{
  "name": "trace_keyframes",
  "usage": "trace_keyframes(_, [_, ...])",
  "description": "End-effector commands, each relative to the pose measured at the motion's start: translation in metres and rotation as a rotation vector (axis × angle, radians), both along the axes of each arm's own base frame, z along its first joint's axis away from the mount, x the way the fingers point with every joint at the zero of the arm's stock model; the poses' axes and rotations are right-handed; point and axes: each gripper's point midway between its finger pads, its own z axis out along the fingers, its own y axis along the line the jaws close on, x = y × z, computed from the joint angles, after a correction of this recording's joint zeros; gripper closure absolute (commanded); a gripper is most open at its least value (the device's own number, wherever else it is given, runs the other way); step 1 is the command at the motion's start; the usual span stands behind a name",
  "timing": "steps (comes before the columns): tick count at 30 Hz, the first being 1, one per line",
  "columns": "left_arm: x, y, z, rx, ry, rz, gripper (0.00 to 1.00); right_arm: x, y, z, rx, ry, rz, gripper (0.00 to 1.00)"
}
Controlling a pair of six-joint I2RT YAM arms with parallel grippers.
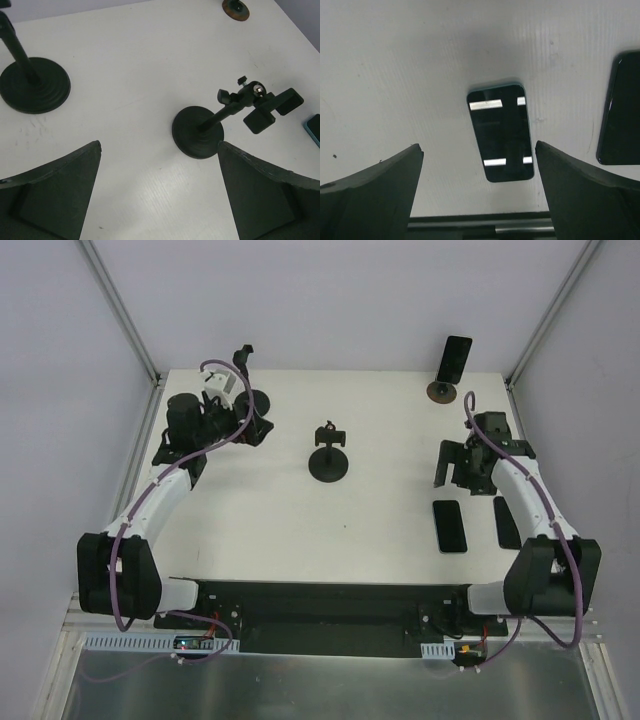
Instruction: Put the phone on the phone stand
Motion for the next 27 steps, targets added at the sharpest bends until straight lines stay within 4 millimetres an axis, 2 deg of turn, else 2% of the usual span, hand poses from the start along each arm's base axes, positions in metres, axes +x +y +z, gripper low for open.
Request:
trace_keyframes(1, [-0.003, 0.006, 0.005, -0.098, 0.007, -0.052, 0.01, -0.012, -0.004, -0.013, 0.077, 0.187, 0.082, 0.03])
trace_keyframes(2, [-0.003, 0.007, 0.004, -0.098, 0.011, -0.050, 0.01, -0.013, -0.003, -0.025, 0.084, 0.248, 0.095, 0.02])
trace_keyframes(5, [-0.001, 0.014, -0.001, -0.087, 0.025, -0.029, 0.01, -0.018, -0.008, -0.042, 0.065, 0.332, 0.134, 0.02])
trace_keyframes(8, [0.001, 0.019, -0.006, -0.074, 0.032, -0.011, 0.01, -0.028, -0.023, -0.059, 0.004, 0.432, 0.143, 0.02])
trace_keyframes(14, [0.001, 0.018, -0.007, -0.083, 0.039, -0.025, 0.01, -0.032, -0.027, -0.073, -0.008, 0.491, 0.155, 0.02])
trace_keyframes(20, [0.000, 0.017, -0.004, -0.084, 0.031, -0.030, 0.01, -0.045, -0.026, -0.092, -0.028, 0.553, 0.164, 0.02])
trace_keyframes(23, [0.000, 0.019, -0.005, -0.075, 0.030, -0.023, 0.01, -0.049, -0.036, -0.097, -0.103, 0.584, 0.160, 0.02])
trace_keyframes(27, [0.000, 0.020, -0.005, -0.076, 0.033, -0.024, 0.01, -0.053, -0.029, -0.104, -0.124, 0.617, 0.205, 0.05])
